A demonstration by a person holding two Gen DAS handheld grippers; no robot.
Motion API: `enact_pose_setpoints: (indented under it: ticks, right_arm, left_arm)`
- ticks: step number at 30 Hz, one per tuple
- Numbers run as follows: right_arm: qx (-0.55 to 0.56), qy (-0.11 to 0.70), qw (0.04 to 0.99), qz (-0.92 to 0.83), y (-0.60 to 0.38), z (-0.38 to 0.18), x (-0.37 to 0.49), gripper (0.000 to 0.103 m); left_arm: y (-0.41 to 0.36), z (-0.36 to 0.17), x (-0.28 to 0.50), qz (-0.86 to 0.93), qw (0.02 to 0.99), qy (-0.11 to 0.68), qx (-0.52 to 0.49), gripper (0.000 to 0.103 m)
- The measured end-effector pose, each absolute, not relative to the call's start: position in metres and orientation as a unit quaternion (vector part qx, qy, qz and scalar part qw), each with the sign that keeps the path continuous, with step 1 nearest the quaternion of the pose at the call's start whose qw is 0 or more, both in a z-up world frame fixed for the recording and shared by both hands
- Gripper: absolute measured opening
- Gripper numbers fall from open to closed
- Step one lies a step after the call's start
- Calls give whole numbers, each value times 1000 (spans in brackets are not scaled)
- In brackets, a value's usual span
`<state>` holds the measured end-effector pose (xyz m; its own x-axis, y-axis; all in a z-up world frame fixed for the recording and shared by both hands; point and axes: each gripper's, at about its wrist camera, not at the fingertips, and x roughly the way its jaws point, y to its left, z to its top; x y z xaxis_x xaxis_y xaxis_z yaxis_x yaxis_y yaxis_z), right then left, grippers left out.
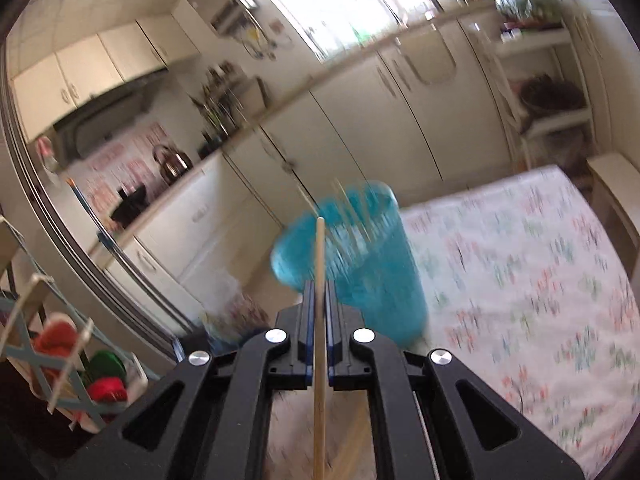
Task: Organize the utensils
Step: 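Lift the stick with the right tool and drop it into the teal basket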
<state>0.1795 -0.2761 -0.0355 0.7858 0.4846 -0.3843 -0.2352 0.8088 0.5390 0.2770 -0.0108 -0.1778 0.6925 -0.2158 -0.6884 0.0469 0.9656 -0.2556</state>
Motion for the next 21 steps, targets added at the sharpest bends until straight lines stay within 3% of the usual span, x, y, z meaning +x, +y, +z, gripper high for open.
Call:
enact_pose_setpoints:
  ticks: [7, 21]
  right_arm:
    - [222, 196, 941, 164, -251, 11, 264, 5]
    - [138, 282, 944, 104, -225, -12, 330, 5]
  left_arm:
    - [-10, -178, 277, -79, 912, 384, -117, 74]
    - [-4, -180, 280, -93, 909, 382, -141, 74]
